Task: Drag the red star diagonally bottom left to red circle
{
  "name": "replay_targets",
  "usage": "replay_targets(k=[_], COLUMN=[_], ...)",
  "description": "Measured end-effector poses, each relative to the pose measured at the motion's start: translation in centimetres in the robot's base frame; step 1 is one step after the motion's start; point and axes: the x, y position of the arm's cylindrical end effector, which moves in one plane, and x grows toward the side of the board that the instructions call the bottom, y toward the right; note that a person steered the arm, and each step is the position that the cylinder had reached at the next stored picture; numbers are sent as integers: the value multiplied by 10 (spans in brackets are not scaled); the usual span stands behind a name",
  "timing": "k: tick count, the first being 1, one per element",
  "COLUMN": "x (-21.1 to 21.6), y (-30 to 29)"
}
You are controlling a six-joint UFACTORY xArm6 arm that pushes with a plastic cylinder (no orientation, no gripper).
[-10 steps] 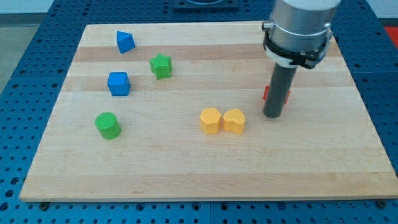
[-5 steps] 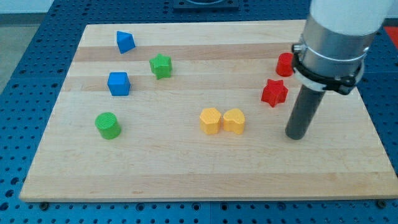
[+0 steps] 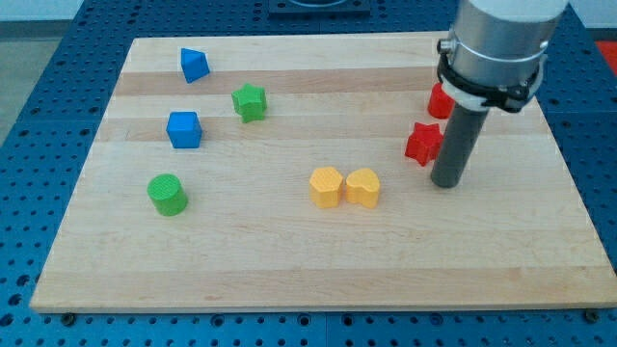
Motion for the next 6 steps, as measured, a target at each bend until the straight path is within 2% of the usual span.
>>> replay_targets(k=[4, 6], x=[-76, -91], y=[-28, -13])
